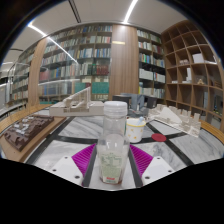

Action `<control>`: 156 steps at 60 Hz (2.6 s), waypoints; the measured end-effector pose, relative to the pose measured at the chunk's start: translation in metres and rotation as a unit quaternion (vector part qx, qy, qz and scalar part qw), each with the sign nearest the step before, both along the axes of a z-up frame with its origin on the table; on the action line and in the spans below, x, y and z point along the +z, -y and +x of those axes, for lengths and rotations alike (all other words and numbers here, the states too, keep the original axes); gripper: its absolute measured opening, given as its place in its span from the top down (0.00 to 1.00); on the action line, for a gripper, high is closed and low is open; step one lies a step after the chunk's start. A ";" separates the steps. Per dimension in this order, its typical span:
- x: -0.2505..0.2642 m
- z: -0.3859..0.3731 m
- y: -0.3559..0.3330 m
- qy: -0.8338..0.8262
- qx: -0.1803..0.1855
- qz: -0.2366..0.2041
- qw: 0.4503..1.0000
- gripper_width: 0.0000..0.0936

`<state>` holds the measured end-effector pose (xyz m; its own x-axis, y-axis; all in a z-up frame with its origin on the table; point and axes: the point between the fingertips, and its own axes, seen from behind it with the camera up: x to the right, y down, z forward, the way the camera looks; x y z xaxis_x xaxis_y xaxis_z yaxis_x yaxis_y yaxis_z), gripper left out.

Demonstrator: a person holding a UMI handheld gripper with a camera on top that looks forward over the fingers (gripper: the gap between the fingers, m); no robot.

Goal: Pour water

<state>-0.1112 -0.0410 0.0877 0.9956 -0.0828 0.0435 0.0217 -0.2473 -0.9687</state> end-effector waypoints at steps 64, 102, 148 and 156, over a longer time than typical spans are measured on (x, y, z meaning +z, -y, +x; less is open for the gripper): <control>0.169 0.002 -0.165 -0.805 0.178 0.043 0.564 0.58; 0.178 0.046 -0.176 -0.634 0.184 0.066 0.748 0.58; 0.003 0.265 -0.204 0.002 0.072 0.010 0.997 0.55; 0.004 0.268 -0.199 -0.006 0.069 0.033 0.997 0.55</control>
<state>0.1563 0.1580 0.0914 0.9981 0.0528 0.0311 0.0401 -0.1791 -0.9830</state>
